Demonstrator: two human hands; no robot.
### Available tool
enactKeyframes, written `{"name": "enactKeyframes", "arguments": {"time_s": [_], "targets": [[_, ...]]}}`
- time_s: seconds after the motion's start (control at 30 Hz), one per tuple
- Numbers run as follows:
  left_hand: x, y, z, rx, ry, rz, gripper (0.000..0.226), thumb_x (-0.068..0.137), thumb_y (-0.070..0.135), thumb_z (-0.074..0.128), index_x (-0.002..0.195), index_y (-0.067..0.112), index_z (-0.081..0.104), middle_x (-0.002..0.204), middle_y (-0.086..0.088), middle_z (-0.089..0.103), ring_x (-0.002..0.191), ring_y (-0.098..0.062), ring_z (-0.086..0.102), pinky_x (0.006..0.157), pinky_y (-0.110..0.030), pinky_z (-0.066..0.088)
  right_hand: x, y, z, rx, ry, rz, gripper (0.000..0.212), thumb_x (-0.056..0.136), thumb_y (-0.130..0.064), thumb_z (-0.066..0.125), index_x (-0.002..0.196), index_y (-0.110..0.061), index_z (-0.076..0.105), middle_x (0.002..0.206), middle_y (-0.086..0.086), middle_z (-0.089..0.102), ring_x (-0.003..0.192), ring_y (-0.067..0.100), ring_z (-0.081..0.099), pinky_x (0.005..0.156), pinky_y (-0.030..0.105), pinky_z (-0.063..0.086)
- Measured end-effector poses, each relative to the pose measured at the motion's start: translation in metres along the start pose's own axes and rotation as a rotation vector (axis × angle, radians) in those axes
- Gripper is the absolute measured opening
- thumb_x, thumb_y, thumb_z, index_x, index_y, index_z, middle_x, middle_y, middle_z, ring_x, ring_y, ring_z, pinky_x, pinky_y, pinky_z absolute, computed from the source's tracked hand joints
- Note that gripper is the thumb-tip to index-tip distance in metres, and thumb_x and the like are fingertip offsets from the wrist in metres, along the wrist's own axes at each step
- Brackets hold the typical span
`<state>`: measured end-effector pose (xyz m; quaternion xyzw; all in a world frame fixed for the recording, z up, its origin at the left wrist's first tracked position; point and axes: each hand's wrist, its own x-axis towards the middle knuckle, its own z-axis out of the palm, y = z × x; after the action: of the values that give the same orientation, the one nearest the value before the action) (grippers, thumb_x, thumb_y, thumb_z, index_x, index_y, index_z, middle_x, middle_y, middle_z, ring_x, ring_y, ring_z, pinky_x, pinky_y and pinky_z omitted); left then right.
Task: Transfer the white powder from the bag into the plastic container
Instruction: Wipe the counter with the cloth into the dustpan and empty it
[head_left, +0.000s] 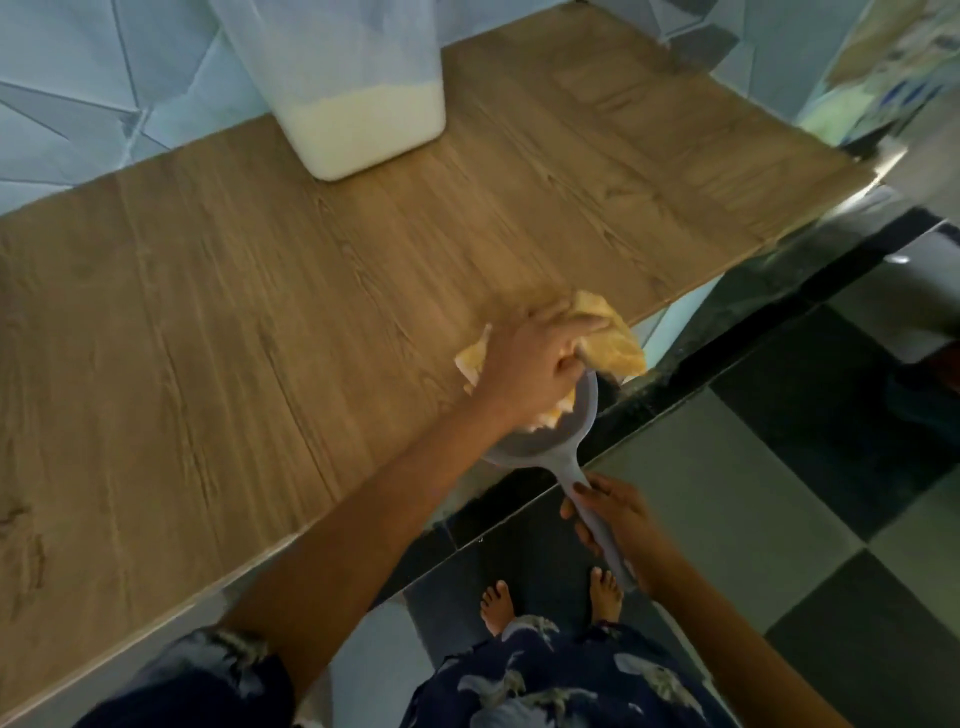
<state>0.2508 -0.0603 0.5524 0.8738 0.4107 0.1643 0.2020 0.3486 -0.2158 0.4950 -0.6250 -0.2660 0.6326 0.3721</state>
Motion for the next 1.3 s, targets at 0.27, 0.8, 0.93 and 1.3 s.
{"name": "enactKeyframes", "arguments": {"time_s": [0.27, 0.8, 0.93, 1.3], "targets": [[0.117, -0.125, -0.051, 0.283, 0.164, -0.564, 0.045, 0.086, 0.028, 0.046, 0.131, 0.031, 0.050, 0.138, -0.008, 0.051, 0.121, -0.036, 0.049, 0.102, -0.044, 0.039, -0.002, -0.012, -0.048, 0.045, 0.024, 0.023, 0.016, 0.096, -0.018, 0.045, 0.097, -0.015, 0.060, 0.074, 0.003, 0.063, 0.049, 0.006, 0.053, 0.046, 0.018, 0.045], [0.181, 0.022, 0.026, -0.013, 0.073, 0.024, 0.052, 0.075, 0.016, 0.047, 0.125, 0.021, 0.060, 0.127, -0.009, 0.062, 0.109, -0.029, 0.062, 0.093, -0.037, 0.050, 0.035, -0.073, -0.169, 0.031, 0.056, -0.008, 0.017, 0.096, -0.015, 0.043, 0.090, -0.014, 0.059, 0.076, 0.006, 0.059, 0.048, 0.006, 0.049, 0.045, 0.016, 0.042], [0.222, -0.047, 0.005, 0.252, 0.206, -0.557, 0.047, 0.085, 0.025, 0.049, 0.132, 0.032, 0.051, 0.139, -0.008, 0.051, 0.122, -0.035, 0.049, 0.102, -0.042, 0.040, 0.038, -0.078, -0.187, 0.013, 0.048, -0.016, 0.017, 0.096, -0.016, 0.043, 0.089, -0.016, 0.058, 0.075, 0.004, 0.059, 0.051, 0.007, 0.049, 0.047, 0.018, 0.041], [0.216, 0.114, 0.094, -0.036, 0.013, 0.025, 0.050, 0.080, 0.016, 0.052, 0.126, 0.033, 0.056, 0.133, -0.006, 0.056, 0.092, -0.014, 0.062, 0.077, -0.024, 0.052, 0.053, -0.084, -0.228, 0.083, 0.055, 0.012, 0.017, 0.097, -0.016, 0.042, 0.092, -0.021, 0.058, 0.076, 0.003, 0.059, 0.052, 0.008, 0.048, 0.046, 0.017, 0.041]]}}
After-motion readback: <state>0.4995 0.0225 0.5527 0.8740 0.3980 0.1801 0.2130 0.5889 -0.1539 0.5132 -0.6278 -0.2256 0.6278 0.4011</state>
